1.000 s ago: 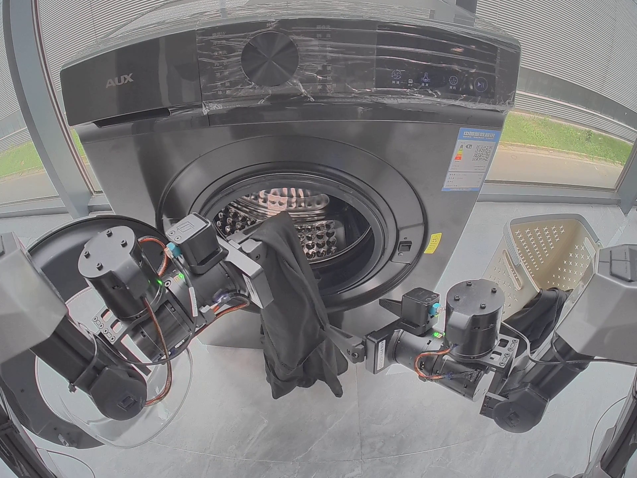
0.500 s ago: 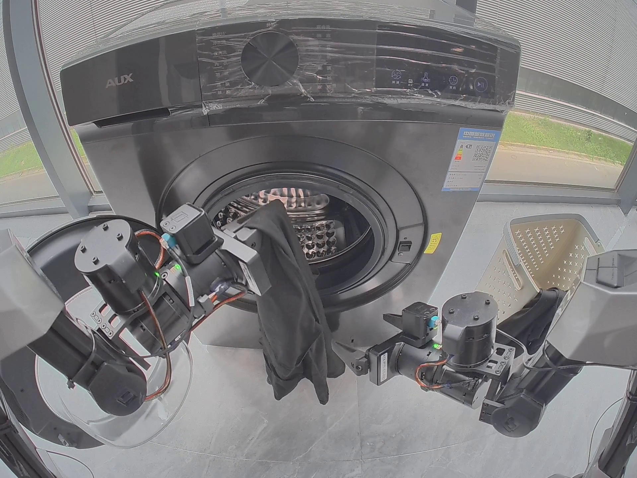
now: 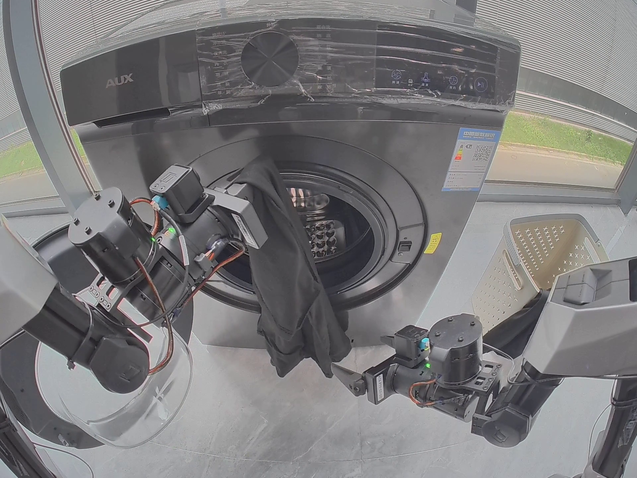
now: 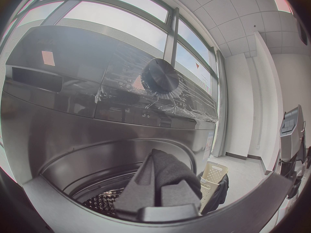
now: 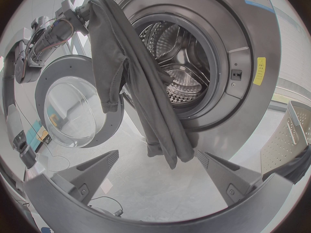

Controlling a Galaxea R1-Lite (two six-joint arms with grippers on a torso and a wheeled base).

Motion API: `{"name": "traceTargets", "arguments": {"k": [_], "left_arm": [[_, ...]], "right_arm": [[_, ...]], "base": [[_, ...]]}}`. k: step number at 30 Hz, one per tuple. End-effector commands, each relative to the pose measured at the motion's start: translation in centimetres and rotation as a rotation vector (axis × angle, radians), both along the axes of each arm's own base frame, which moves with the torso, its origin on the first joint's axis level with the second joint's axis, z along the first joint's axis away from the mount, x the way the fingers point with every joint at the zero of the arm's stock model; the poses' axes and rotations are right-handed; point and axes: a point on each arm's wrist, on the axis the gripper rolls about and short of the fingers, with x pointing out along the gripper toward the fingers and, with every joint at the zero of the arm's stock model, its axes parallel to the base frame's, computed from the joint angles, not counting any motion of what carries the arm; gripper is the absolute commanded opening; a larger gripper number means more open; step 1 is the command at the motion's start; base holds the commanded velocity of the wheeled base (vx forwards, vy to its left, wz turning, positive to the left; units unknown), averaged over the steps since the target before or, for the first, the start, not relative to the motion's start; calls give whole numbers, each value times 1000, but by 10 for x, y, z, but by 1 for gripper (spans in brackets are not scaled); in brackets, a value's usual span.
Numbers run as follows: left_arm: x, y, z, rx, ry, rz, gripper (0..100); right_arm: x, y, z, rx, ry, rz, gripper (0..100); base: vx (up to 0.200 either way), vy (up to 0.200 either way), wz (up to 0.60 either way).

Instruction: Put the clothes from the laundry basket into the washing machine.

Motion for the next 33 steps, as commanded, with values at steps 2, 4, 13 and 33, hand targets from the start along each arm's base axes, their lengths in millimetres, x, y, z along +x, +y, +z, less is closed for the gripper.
{"name": "traceTargets", "arguments": {"k": [2, 4, 13, 33], "left_arm": [[-4, 0, 3, -5, -7, -6, 0], [-7, 1, 4, -5, -8, -9, 0], [-13, 2, 1, 1, 0, -17, 0], [-13, 1, -38, 92, 119, -11, 0]], "right_arm": [[11, 7, -17, -14, 4, -1, 100], [19, 13, -22, 2, -22, 9, 100], [42, 34, -34, 35, -56, 17, 100], [22, 52, 35, 168, -224, 96, 100]], "base": [[0, 0, 0], [0, 0, 0], [0, 0, 0], [0, 0, 0]]}}
